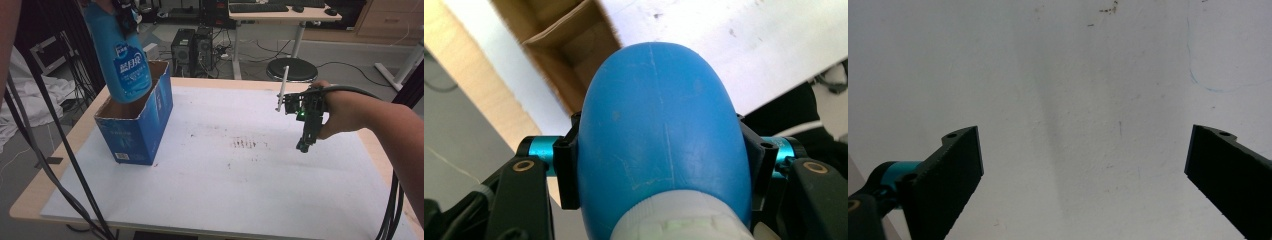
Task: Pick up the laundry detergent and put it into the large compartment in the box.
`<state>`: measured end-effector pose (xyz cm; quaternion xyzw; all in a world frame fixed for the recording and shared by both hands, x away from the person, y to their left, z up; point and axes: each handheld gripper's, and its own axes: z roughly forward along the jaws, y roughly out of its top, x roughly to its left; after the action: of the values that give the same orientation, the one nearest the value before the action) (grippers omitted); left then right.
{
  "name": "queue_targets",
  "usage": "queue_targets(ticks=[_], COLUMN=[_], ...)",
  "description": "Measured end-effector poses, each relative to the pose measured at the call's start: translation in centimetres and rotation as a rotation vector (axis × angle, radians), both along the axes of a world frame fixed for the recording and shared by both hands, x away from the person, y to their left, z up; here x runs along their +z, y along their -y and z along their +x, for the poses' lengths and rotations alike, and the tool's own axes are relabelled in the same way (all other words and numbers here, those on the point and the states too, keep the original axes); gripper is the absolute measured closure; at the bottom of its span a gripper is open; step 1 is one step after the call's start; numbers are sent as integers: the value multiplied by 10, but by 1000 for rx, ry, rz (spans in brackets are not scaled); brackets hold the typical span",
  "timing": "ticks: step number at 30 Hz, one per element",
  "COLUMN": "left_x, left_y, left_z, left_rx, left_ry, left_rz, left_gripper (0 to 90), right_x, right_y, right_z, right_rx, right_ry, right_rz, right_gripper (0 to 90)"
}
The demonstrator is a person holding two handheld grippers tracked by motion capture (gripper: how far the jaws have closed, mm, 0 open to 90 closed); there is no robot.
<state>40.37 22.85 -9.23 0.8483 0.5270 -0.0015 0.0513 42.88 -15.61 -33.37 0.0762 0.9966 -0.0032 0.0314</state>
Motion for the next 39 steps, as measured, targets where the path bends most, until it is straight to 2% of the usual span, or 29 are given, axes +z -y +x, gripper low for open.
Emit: queue_targets(ticks=[5, 13, 27, 35, 37, 39], left_x=[-5, -17, -41, -62, -65, -74], left_y=[-8, -15, -19, -20, -21, -23], left_z=[4, 11, 22, 29, 29, 30], left_rx=[73, 150, 181, 135, 137, 140], left_ry=[0, 1, -28, -26, -29, -35], left_rz=[11, 5, 9, 5, 5, -4], left_gripper=[370, 370, 370, 371, 371, 371], right_x=[0, 2, 3, 3, 3, 4], right_y=[1, 4, 3, 3, 4, 4], right_z=[-1, -1, -3, -3, -3, -3], right_rx=[-3, 4, 0, 0, 9, 8], right_ry=[5, 8, 14, 18, 21, 21], right_rz=[2, 4, 9, 9, 7, 6], right_gripper=[11, 11, 11, 11, 11, 11])
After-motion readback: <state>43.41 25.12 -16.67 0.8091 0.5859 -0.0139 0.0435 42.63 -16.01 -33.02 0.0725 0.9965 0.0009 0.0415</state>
